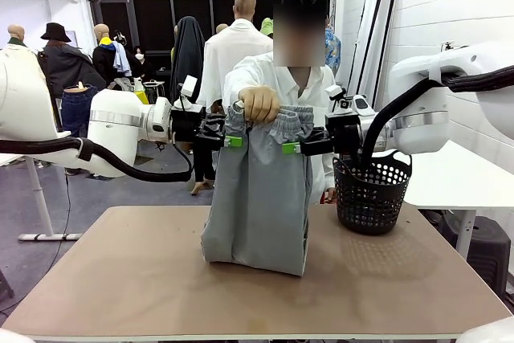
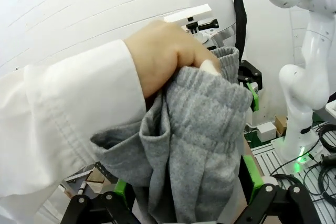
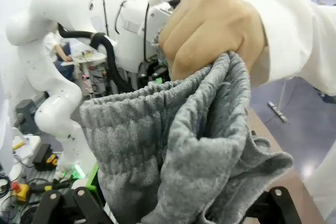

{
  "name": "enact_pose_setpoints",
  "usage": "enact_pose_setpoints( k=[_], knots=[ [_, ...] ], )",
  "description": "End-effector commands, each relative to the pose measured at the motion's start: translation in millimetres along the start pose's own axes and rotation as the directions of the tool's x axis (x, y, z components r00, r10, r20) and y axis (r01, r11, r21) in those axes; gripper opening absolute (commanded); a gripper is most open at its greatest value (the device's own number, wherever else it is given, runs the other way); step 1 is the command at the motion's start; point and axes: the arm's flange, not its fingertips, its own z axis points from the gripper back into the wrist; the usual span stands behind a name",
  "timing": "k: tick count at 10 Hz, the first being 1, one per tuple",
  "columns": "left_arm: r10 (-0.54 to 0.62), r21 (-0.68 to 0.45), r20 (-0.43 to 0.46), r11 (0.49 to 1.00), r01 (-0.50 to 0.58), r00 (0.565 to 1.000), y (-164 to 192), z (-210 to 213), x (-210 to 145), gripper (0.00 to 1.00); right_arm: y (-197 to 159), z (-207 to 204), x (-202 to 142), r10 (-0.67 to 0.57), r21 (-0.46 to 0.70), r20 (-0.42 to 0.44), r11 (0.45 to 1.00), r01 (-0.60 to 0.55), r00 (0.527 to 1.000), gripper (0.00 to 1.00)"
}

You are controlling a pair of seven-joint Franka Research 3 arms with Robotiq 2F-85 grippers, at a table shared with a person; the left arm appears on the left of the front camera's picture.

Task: Fold the training pants.
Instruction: Release the ends of the Training pants and then grab the overlapped ends.

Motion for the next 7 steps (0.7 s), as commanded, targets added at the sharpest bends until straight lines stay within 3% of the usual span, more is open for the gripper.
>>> enact_pose_setpoints(
  k=[1, 5, 7],
  knots=[
    [0.031, -0.026, 0.042, 0.999, -0.030, 0.999, 5.5, -5.5, 3.7, 1.00, 5.0, -8.8, -1.8, 0.008, -0.088, -0.014, 0.996, -0.009, 1.000, 1.00],
    [0.079, -0.064, 0.054, 0.995, -0.075, 0.995, 3.5, -12.1, 2.0, 1.00, -8.1, -18.8, -6.7, 0.030, -0.235, 0.092, 0.972, -0.008, 0.995, 1.00],
    [0.097, -0.069, 0.032, 0.993, -0.095, 0.995, 5.3, -14.3, -0.4, 1.00, -19.2, -23.1, -10.9, 0.015, -0.222, 0.138, 0.975, 0.016, 0.990, 1.00]
  ],
)
